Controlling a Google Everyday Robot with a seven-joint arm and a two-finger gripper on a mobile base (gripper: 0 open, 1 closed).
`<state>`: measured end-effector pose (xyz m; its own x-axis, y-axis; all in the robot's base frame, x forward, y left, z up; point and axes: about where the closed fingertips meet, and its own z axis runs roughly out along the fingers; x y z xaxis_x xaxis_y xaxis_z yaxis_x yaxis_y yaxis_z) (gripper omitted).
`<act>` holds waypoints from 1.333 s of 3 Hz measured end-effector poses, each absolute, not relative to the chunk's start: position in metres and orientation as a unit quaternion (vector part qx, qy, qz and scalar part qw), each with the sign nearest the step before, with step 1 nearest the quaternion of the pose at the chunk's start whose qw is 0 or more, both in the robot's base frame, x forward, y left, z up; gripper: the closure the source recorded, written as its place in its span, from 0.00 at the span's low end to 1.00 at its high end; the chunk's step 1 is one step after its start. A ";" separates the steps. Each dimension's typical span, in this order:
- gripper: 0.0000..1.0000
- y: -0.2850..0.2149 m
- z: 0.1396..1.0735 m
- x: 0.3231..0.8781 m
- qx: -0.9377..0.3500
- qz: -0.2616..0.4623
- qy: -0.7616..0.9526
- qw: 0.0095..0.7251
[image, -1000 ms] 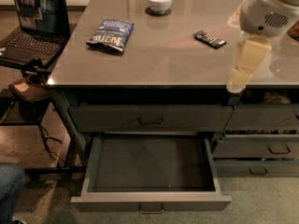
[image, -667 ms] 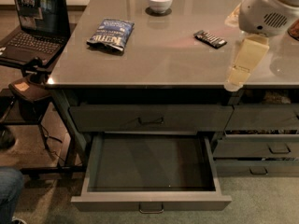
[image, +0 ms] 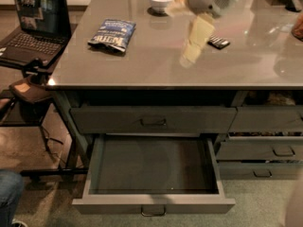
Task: Place blue chip bag into middle drawer
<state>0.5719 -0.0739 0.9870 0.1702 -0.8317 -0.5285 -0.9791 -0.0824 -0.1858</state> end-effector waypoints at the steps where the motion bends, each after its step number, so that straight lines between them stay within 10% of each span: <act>1: 0.00 -0.010 1.050 0.589 -0.734 0.180 0.561 0.338; 4: 0.00 -0.048 1.063 0.650 -0.636 0.138 0.612 0.448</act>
Offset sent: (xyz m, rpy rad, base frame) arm 0.0152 0.0579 0.0539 0.1573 -0.0769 0.0979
